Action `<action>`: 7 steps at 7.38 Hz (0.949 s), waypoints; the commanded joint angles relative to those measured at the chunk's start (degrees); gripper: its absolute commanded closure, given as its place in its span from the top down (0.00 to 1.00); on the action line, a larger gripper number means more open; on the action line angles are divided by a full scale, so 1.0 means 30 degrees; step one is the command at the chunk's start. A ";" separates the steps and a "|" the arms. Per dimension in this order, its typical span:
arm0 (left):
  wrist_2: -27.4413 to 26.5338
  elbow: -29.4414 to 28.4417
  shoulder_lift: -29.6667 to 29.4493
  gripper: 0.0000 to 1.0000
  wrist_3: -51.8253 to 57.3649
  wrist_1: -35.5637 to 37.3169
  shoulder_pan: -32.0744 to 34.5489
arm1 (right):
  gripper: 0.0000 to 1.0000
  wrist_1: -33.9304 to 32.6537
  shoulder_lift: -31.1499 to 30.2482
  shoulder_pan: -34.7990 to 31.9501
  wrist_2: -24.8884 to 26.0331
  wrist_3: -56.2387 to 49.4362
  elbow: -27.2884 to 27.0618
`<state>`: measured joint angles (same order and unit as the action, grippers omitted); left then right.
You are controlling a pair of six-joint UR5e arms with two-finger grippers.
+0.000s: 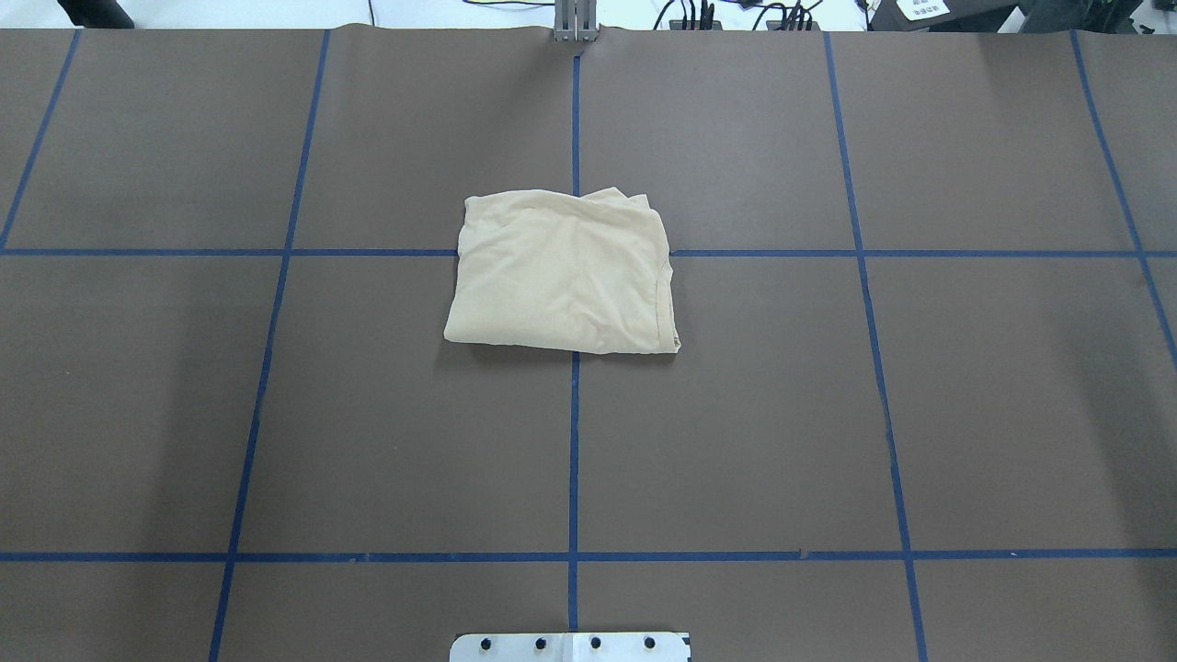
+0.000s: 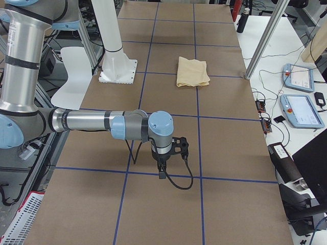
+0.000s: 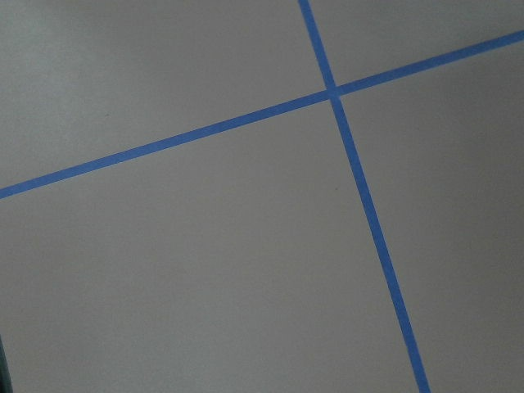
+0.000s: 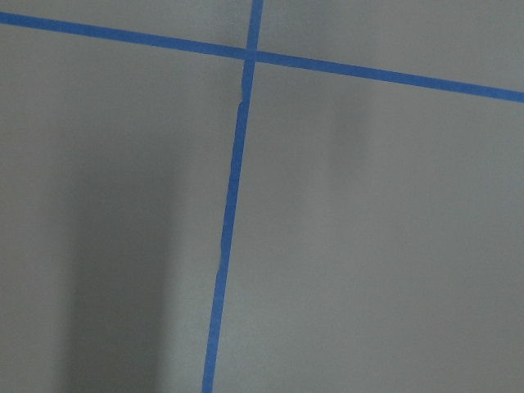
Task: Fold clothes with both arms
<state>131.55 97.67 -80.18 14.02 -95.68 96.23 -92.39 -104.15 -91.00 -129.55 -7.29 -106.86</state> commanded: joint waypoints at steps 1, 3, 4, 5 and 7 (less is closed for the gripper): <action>-0.0051 0.0199 -0.0050 1.00 -0.0689 -0.0273 -0.0025 | 1.00 0.0092 -0.0001 0.0012 -0.0002 -0.0001 0.0025; -0.0050 0.0404 -0.0051 1.00 -0.0514 -0.0856 -0.0054 | 1.00 0.0092 -0.0001 0.0012 -0.0002 -0.0001 0.0025; -0.0050 0.0404 -0.0050 1.00 -0.0513 -0.0889 -0.0054 | 1.00 0.0092 -0.0001 -0.0017 -0.0002 -0.0001 0.0025; -0.0050 0.0404 -0.0050 1.00 -0.0513 -0.0976 -0.0054 | 1.00 0.0092 -0.0001 -0.0018 -0.0002 -0.0001 0.0025; -0.0021 0.0404 -0.0050 1.00 -0.0513 -0.0977 -0.0054 | 1.00 0.0092 -0.0001 -0.0018 -0.0002 -0.0001 0.0025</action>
<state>131.42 98.87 -80.30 12.47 -98.55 96.07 -92.11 -104.15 -91.05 -129.55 -7.30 -106.79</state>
